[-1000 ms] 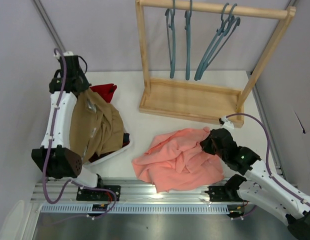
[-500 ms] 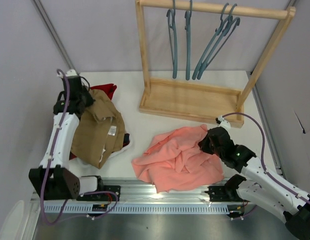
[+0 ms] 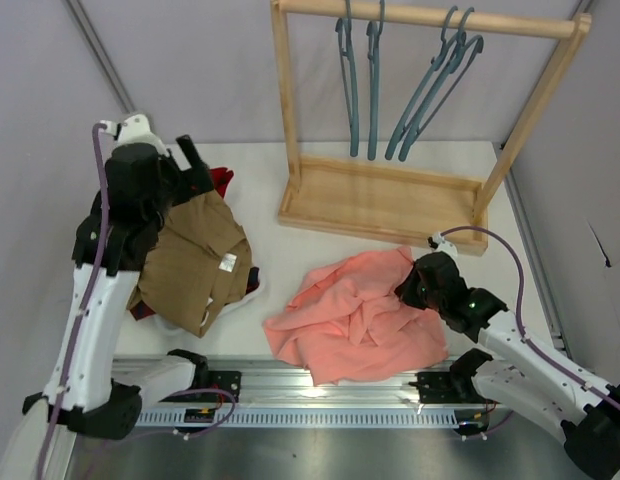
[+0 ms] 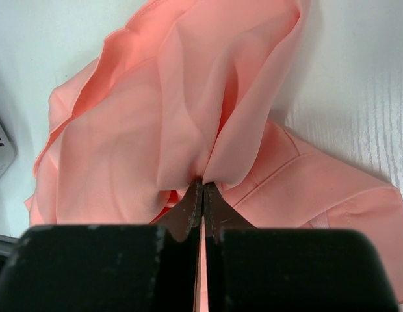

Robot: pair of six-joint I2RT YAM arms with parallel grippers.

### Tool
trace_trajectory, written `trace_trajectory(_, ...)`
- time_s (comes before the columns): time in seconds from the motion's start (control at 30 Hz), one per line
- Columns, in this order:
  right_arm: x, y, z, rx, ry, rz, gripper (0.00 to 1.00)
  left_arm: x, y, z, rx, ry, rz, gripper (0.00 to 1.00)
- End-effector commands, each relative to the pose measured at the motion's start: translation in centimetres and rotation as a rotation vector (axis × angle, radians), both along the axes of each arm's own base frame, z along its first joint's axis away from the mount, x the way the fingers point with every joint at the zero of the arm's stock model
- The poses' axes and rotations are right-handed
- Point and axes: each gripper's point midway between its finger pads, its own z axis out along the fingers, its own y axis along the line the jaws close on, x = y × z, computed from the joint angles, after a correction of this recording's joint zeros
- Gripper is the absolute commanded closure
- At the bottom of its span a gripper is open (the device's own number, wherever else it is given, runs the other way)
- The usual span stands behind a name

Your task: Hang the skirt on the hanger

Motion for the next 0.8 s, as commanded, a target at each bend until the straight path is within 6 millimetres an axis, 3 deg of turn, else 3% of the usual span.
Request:
trace_trajectory(0.0,0.1,0.2,0.1,0.012,-0.013,0.030,1.00,-3.2,-4.1,-2.0,0.010,0.091,-0.064,0.01)
trace_trajectory(0.07,0.0,0.0,0.2,0.015,-0.014,0.030,1.00,-4.2,-7.5,-3.5,0.030,0.116,-0.129,0.02)
trace_trajectory(0.27,0.2,-0.6,0.0,0.015,-0.019,0.015,1.00,-5.5,-13.8,-12.7,0.012,0.290,-0.198,0.05)
trace_trajectory(0.33,0.3,-0.6,0.1,0.027,-0.018,0.014,1.00,-5.4,-16.6,-14.1,-0.007,0.296,-0.258,0.06)
trace_trajectory(0.37,0.3,-0.7,0.0,0.031,-0.014,0.010,1.00,-5.2,-17.0,-14.4,0.005,0.291,-0.259,0.06)
trace_trajectory(0.47,0.2,-0.7,-0.1,0.036,-0.014,0.014,1.00,-5.0,-16.9,-17.0,0.106,0.365,-0.214,0.05)
trace_trajectory(0.67,-0.2,-1.2,-1.2,0.028,0.003,0.014,1.00,-6.2,-13.6,-23.9,0.363,0.554,-0.100,0.04)
trace_trajectory(0.77,-0.3,-1.2,-1.3,0.040,0.008,0.016,1.00,-6.5,-13.4,-25.3,0.361,0.575,-0.099,0.03)
